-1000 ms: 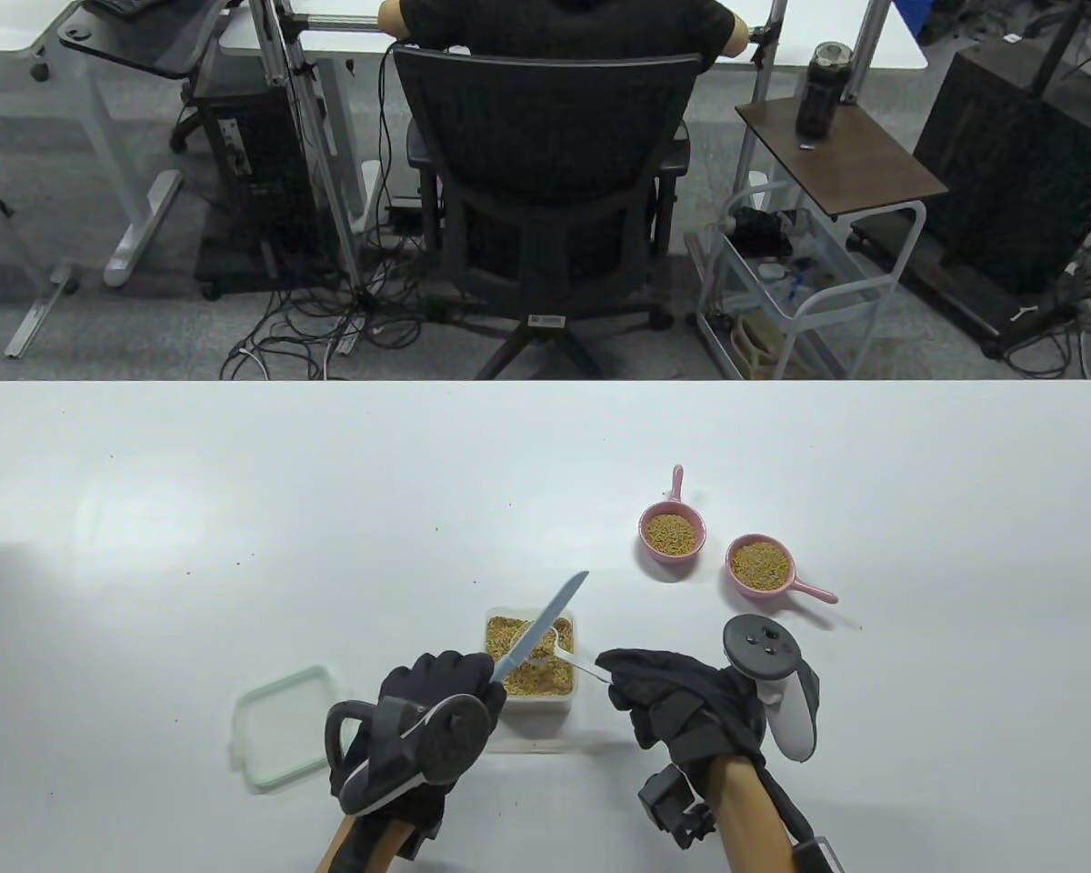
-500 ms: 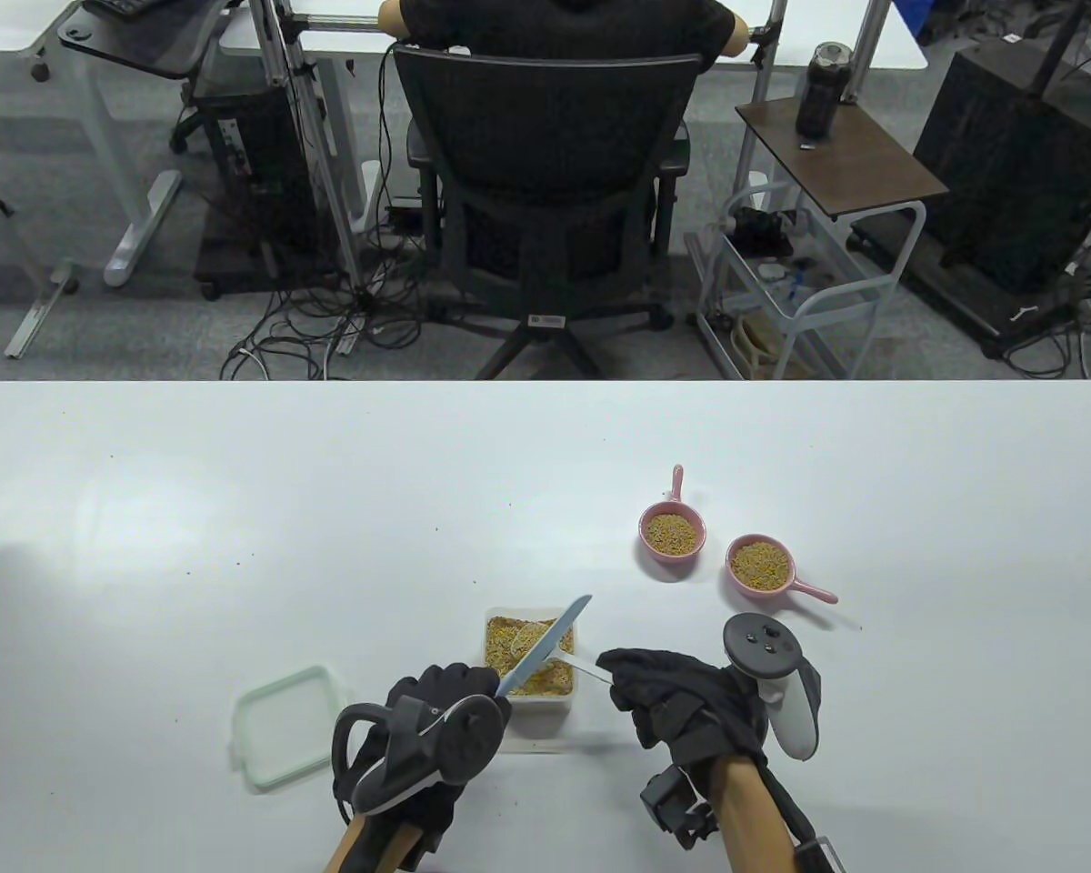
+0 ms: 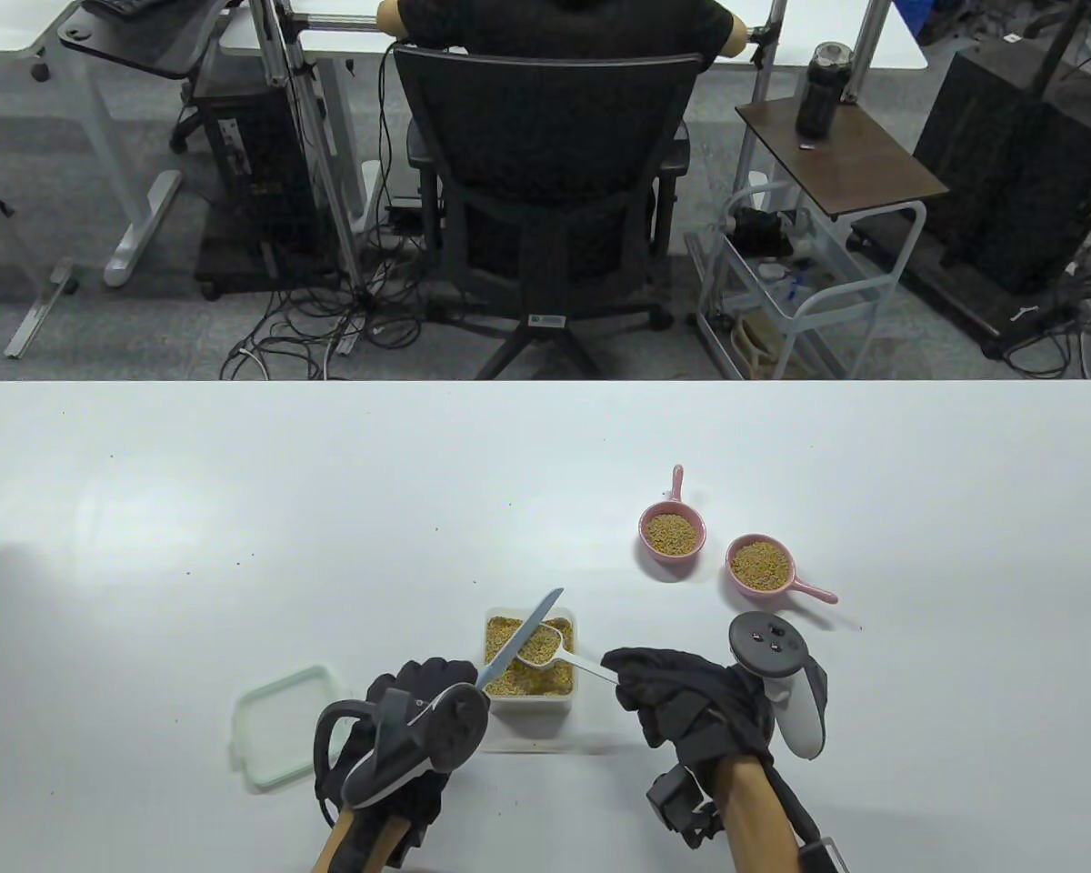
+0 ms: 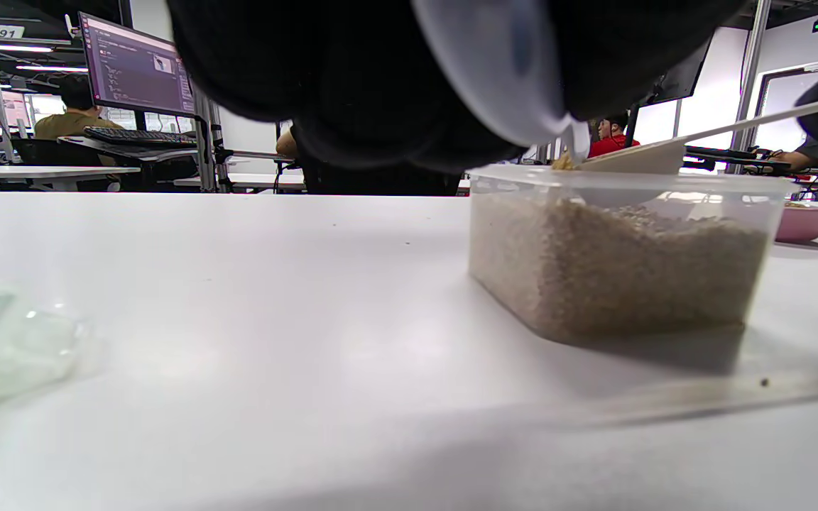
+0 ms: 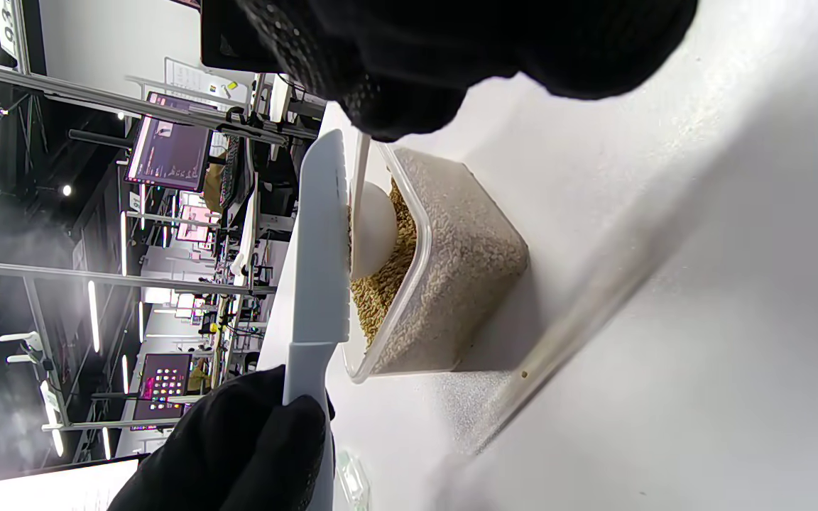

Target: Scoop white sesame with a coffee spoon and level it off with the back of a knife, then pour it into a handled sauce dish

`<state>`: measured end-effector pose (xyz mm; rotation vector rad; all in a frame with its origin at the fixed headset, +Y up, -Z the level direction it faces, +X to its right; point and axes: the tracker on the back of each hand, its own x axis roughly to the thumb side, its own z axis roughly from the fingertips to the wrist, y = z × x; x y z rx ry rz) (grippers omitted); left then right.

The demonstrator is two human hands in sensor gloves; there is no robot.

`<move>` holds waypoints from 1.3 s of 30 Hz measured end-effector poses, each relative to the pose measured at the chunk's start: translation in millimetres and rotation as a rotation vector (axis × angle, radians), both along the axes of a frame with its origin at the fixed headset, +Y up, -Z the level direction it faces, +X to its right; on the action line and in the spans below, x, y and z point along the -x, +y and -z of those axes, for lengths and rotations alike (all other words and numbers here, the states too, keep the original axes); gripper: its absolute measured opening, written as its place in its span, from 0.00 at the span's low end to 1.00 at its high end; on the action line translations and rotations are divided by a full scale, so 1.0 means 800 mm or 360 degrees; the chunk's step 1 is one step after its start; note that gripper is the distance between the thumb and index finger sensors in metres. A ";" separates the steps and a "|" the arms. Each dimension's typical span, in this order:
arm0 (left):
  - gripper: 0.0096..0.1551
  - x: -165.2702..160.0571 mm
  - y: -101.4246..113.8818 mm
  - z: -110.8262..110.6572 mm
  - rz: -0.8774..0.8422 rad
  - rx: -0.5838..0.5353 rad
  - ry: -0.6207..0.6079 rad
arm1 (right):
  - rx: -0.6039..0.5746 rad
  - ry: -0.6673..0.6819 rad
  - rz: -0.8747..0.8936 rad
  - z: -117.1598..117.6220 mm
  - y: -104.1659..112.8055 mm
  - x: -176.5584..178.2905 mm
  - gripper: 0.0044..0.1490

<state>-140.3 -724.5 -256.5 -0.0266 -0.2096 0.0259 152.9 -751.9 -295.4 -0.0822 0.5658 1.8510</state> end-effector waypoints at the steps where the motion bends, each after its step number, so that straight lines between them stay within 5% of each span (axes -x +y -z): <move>1: 0.25 0.000 0.000 0.000 -0.0004 0.0005 0.0005 | 0.0000 0.0001 0.0001 0.000 0.000 0.000 0.26; 19: 0.25 0.019 0.002 0.004 -0.0047 -0.0103 0.0137 | -0.0012 0.0002 -0.0008 0.000 0.002 -0.002 0.25; 23: 0.25 0.021 -0.006 0.010 0.0059 0.0067 0.0191 | -0.0012 0.0000 -0.0005 0.000 0.002 -0.002 0.25; 30: 0.25 0.026 -0.004 0.009 -0.0010 -0.0047 0.0198 | -0.0016 0.0002 -0.0008 0.000 0.002 -0.002 0.25; 34: 0.25 0.025 -0.010 0.013 0.0025 0.0075 0.0195 | -0.0015 0.0001 -0.0009 -0.001 0.002 -0.002 0.25; 39: 0.25 0.038 -0.007 0.014 -0.0036 0.0049 0.0377 | -0.0023 -0.0006 0.0000 -0.001 0.003 -0.002 0.25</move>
